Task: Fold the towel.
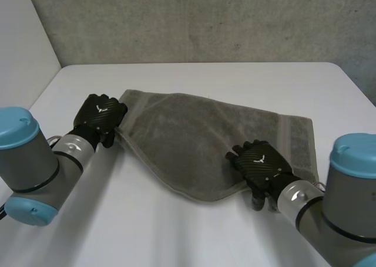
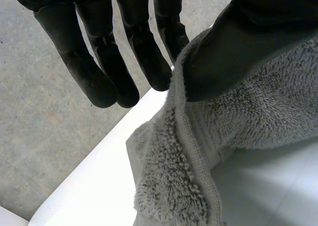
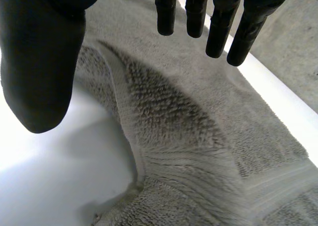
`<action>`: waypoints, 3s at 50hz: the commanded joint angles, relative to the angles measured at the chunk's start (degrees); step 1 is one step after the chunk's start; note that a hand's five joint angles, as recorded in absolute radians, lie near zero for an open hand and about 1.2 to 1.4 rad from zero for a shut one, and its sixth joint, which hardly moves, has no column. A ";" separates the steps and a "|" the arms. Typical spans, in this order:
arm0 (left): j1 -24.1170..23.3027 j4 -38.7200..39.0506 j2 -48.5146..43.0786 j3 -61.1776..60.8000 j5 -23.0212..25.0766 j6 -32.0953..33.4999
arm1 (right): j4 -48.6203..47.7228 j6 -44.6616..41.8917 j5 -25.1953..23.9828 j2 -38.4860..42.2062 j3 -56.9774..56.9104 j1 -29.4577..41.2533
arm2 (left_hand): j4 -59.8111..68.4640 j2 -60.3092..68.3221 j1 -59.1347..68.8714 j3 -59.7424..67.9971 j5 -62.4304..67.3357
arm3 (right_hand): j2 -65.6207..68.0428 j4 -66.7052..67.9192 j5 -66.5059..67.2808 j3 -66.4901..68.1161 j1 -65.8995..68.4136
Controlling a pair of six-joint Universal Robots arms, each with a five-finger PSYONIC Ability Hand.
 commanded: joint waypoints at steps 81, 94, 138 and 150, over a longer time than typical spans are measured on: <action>6.23 -4.57 26.46 -4.62 0.47 -4.83 | 39.60 -29.19 -8.21 -18.32 -25.06 -19.14 | -7.23 -7.22 -2.15 -8.96 -15.04 | 65.60 65.36 66.62 66.02 66.93; 6.32 -10.81 23.82 -9.71 1.00 -2.46 | 50.41 -38.41 -8.56 -8.65 -25.06 -20.10 | -7.23 -7.22 -2.15 -8.96 -15.04 | 65.60 65.36 66.62 66.02 66.93; -2.55 -5.53 -25.13 33.35 -7.70 8.09 | 0.22 -42.72 -2.05 25.79 -37.72 -14.56 | -7.23 -7.22 -2.15 -8.96 -15.04 | 65.60 65.36 66.62 66.02 66.93; -2.82 -1.06 -29.53 34.23 -7.70 14.50 | -0.48 -42.46 -6.53 29.57 -39.21 -14.92 | -35.68 -35.67 -30.60 -37.41 -43.49 | 18.01 17.76 19.03 18.43 19.33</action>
